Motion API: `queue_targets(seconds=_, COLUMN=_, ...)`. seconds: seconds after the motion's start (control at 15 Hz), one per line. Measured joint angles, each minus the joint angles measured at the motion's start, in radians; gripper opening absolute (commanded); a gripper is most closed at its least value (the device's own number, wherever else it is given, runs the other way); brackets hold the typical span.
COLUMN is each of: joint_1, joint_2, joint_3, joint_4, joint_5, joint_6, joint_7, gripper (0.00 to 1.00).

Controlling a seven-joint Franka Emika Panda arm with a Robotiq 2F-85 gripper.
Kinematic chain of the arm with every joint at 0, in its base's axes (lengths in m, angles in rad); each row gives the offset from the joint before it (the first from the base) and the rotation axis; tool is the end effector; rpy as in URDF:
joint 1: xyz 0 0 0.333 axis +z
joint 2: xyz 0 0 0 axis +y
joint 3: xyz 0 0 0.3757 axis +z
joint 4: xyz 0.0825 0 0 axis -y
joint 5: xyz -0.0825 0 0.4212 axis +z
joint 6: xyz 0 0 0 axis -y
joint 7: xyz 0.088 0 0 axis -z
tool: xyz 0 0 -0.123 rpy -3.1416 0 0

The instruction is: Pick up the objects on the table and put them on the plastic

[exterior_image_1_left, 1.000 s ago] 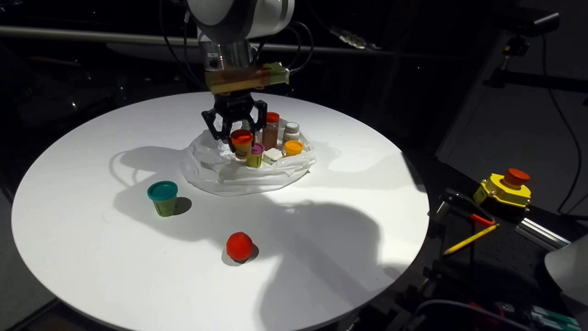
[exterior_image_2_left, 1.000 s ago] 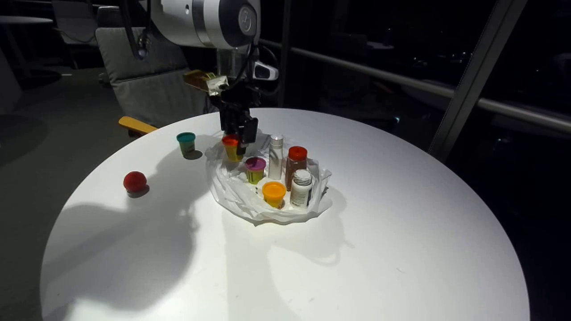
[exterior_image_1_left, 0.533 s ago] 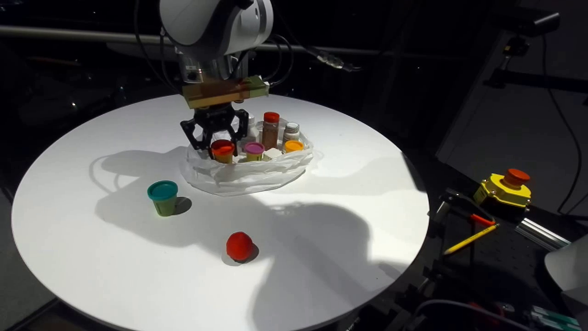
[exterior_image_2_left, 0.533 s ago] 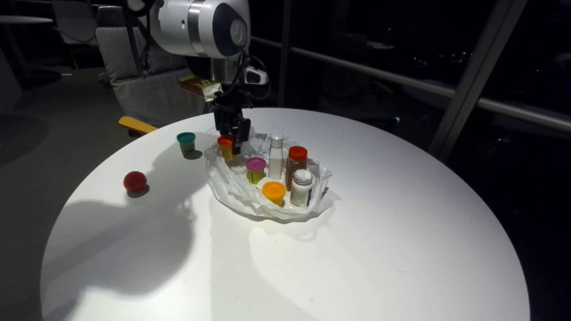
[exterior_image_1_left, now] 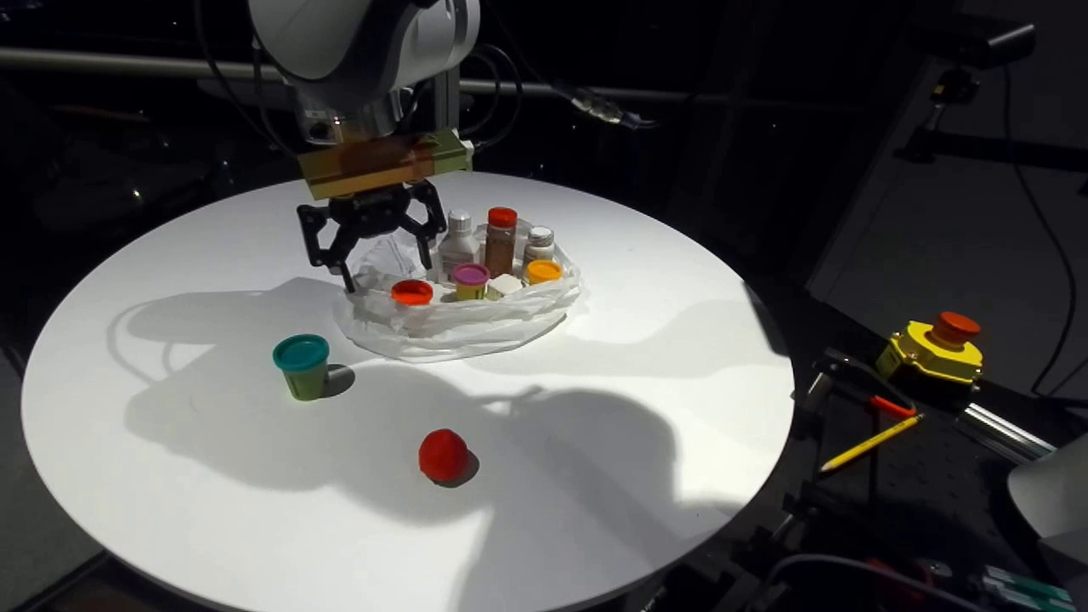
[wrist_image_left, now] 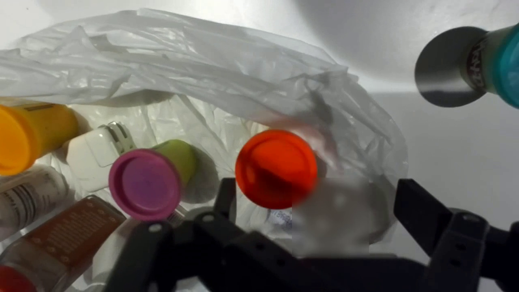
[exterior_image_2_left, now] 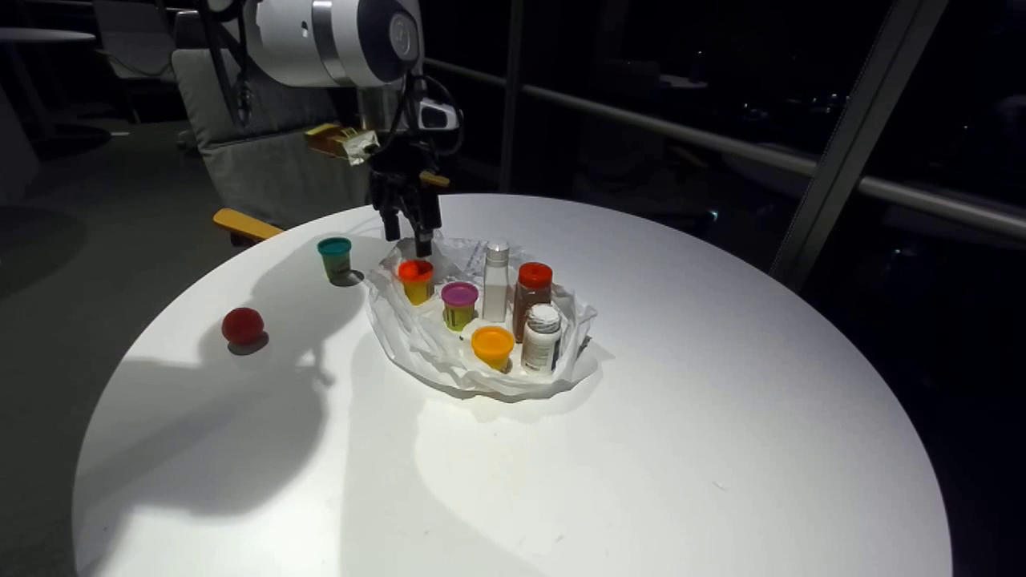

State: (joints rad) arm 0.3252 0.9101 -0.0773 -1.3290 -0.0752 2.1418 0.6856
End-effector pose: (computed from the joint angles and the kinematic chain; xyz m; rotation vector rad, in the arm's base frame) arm 0.7779 0.2072 0.1730 2.9378 -0.5454 -0.0441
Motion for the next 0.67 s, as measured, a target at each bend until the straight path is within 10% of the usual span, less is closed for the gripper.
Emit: queue_targets(seconds=0.67, joint_1=0.057, joint_2=0.046, joint_3=0.045, joint_4=0.126, joint_5=-0.022, joint_6=-0.038, joint_7=-0.06, gripper=1.0)
